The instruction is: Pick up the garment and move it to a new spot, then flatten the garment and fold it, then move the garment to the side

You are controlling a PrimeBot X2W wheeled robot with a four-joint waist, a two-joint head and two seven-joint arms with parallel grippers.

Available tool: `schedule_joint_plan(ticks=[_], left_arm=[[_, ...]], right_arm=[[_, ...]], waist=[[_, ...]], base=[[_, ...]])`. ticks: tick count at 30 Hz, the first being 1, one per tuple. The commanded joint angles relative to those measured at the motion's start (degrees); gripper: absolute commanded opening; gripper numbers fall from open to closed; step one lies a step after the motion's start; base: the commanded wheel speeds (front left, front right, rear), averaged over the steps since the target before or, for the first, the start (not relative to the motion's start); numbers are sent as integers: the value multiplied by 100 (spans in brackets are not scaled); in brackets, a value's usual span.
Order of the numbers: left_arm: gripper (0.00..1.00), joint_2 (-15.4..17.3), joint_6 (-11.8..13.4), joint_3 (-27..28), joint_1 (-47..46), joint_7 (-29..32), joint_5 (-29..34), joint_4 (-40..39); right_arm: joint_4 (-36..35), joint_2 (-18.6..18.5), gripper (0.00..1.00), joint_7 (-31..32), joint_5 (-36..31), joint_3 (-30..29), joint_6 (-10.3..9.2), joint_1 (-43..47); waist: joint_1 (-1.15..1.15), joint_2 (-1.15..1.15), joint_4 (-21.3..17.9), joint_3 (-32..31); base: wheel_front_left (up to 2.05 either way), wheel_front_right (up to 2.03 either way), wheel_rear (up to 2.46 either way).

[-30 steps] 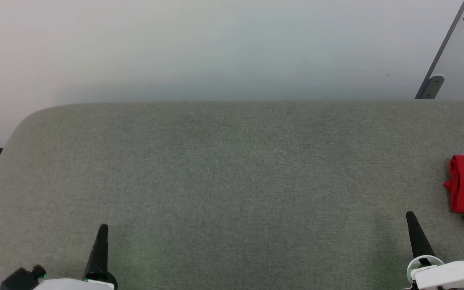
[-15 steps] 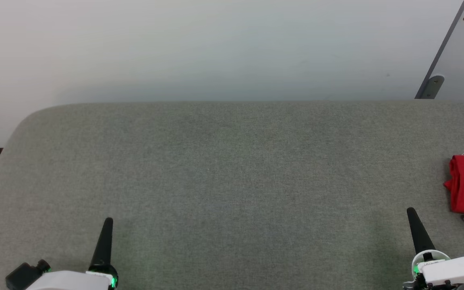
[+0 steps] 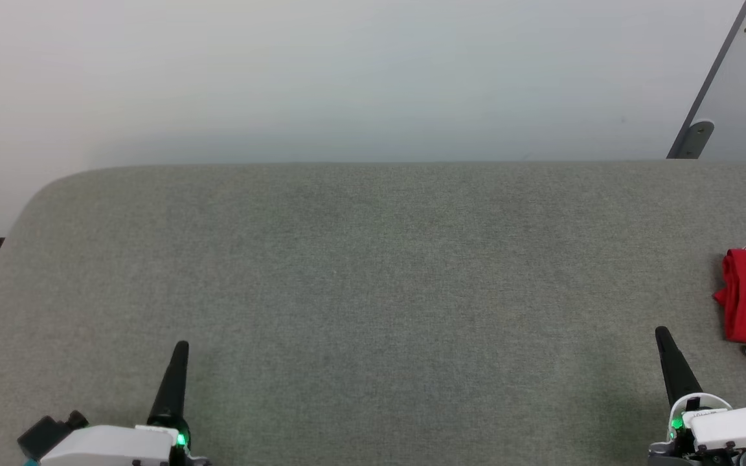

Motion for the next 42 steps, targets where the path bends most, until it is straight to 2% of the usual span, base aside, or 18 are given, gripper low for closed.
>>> schedule_joint_plan(ticks=[1, 32, 42], left_arm=[[0, -4, 7, 28, -109, 38, -120, -10], [0, -189, 10, 91, -426, 401, -1188, 229], [0, -228, 10, 108, -481, 468, -1379, 277]], right_arm=[[1, -28, 0, 23, 130, -11, -5, -102], [178, -6, 0, 288, 1423, -97, -7, -281], [212, 3, 0, 338, 1650, -121, -8, -322]], waist=[[0, 0, 0, 0], [0, 0, -6, 2], [0, 0, -7, 3]], base=[[0, 0, 0], [0, 0, 0], [0, 0, 0]])
